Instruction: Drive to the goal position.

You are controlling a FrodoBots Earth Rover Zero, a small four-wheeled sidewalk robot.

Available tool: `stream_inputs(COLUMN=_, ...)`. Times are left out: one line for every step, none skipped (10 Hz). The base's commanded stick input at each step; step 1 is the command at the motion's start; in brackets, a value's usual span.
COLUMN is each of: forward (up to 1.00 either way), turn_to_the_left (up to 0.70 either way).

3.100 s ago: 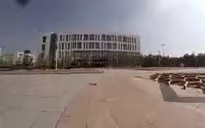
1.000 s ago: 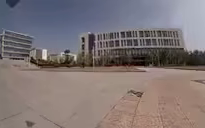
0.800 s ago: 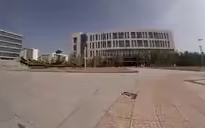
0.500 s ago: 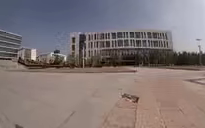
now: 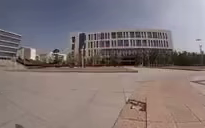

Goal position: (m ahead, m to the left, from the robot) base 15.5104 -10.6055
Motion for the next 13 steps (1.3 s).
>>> stream_inputs(forward=0.70, turn_to_the_left=-0.32)
stream_inputs(forward=0.70, turn_to_the_left=-0.33)
stream_inputs(forward=0.70, turn_to_the_left=-0.25)
stream_inputs(forward=0.70, turn_to_the_left=0.00)
stream_inputs(forward=0.70, turn_to_the_left=0.00)
stream_inputs(forward=0.70, turn_to_the_left=0.00)
stream_inputs(forward=0.70, turn_to_the_left=0.00)
stream_inputs(forward=0.70, turn_to_the_left=0.00)
stream_inputs(forward=0.70, turn_to_the_left=0.00)
stream_inputs(forward=0.70, turn_to_the_left=0.00)
stream_inputs(forward=0.70, turn_to_the_left=0.00)
stream_inputs(forward=0.70, turn_to_the_left=0.00)
stream_inputs(forward=0.70, turn_to_the_left=0.00)
